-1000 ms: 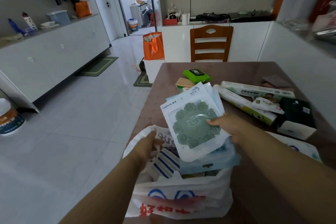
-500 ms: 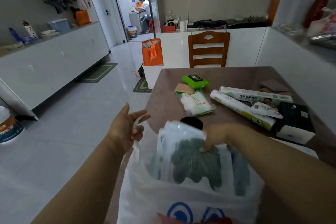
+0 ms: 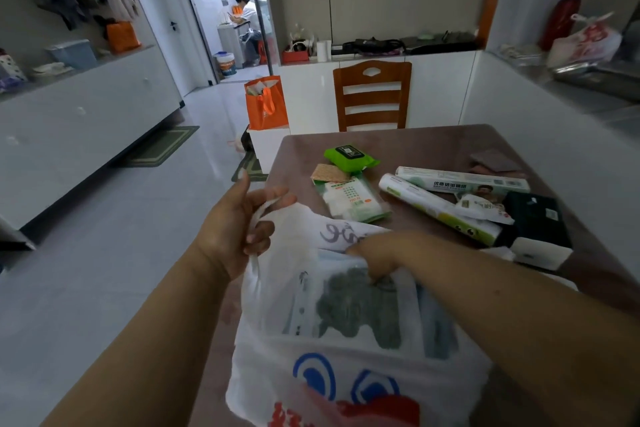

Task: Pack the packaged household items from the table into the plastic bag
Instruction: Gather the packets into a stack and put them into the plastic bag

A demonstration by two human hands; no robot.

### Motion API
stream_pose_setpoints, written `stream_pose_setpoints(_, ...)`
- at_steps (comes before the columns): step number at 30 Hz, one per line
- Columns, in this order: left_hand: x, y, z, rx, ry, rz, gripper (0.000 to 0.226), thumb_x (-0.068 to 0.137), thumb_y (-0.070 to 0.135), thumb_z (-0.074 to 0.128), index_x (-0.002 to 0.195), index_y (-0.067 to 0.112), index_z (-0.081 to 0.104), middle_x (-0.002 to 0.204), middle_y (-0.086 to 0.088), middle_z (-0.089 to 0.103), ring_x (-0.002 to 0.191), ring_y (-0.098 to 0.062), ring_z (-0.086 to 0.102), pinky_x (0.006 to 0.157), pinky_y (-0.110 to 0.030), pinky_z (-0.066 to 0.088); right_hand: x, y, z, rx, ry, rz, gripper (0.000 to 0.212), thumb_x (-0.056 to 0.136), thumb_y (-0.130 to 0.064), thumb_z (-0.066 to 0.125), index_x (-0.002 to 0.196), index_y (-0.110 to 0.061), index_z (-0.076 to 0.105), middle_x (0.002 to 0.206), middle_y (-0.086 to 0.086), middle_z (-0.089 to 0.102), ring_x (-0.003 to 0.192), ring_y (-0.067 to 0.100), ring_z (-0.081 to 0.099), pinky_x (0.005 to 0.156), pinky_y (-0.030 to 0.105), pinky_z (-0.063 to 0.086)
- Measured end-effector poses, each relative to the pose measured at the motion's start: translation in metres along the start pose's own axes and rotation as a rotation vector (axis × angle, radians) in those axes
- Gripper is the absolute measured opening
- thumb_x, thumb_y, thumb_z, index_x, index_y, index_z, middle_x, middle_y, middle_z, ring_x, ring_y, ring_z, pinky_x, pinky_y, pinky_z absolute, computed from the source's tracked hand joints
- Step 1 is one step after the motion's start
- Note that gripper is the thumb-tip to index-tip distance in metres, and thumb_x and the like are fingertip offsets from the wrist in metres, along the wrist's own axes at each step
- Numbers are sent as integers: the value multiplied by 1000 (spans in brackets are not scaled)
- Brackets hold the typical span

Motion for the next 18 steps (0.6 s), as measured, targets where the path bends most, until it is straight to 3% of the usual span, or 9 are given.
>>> stream_pose_setpoints(4,5,-4,4,387,172,-57,59,93,60,32,117,17,64,100,-15,73,37,-11,39,38,-19,36,-3,-8,14,23,-62,39,68,87,-38,61,144,-11,33,147,14,41,129,29,44,103,34,36)
stream_pose_setpoints(6,6,3,11,674,234,-37,55,94,59,29,123,23,59,105,-16,70,58,-23,61,59,-33,56,-5,-13,20,67,-4,62,59,90,-37,57,139,-8,41,141,14,47,121,29,50,96,33,40)
stream_pose_setpoints(8,11,8,19,1205,316,129,51,99,50,24,127,19,54,114,-16,64,88,-35,65,83,-44,55,-14,-8,10,205,168,23,32,92,-28,54,114,-6,60,118,14,62,98,27,58,78,30,45)
stream_pose_setpoints(9,11,10,27,1398,366,298,47,100,45,26,120,15,56,108,-14,65,89,-34,63,81,-42,54,-22,-4,2,284,277,18,23,91,-24,53,101,-7,65,106,13,66,88,26,59,70,28,45)
stream_pose_setpoints(11,10,11,49,1353,389,592,48,93,50,33,88,13,62,78,-3,63,72,-22,60,58,-30,44,-40,8,-14,480,492,65,18,88,-27,55,85,-15,68,89,5,70,78,22,62,63,28,47)
stream_pose_setpoints(12,8,8,64,1138,353,599,54,88,59,32,77,16,62,68,3,60,66,-12,59,54,-27,38,-50,16,-20,564,579,98,18,86,-31,57,81,-19,69,84,2,70,76,20,64,64,30,50)
stream_pose_setpoints(14,13,-4,96,879,195,496,56,78,68,33,78,22,66,72,7,65,70,-1,62,61,-28,44,-67,36,-26,652,690,156,16,86,-30,59,84,-19,70,85,2,72,79,18,66,69,31,52)
stream_pose_setpoints(16,23,-25,126,778,17,347,51,74,63,41,80,21,69,83,5,70,83,-14,66,80,-42,53,-80,64,-23,620,723,273,17,87,-27,60,92,-15,71,93,6,72,87,21,65,69,26,45)
stream_pose_setpoints(18,36,-50,149,686,-92,201,46,78,54,49,77,13,68,84,-4,71,84,-23,64,91,-53,51,-89,96,-10,487,636,475,23,86,-30,61,101,-13,69,101,9,69,94,25,63,72,27,44)
Point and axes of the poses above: each hand's wrist, its own x-axis towards the middle knuckle, its own z-axis out of the palm, y = z × x, the point moved 1 cm from there along x, towards the middle knuckle
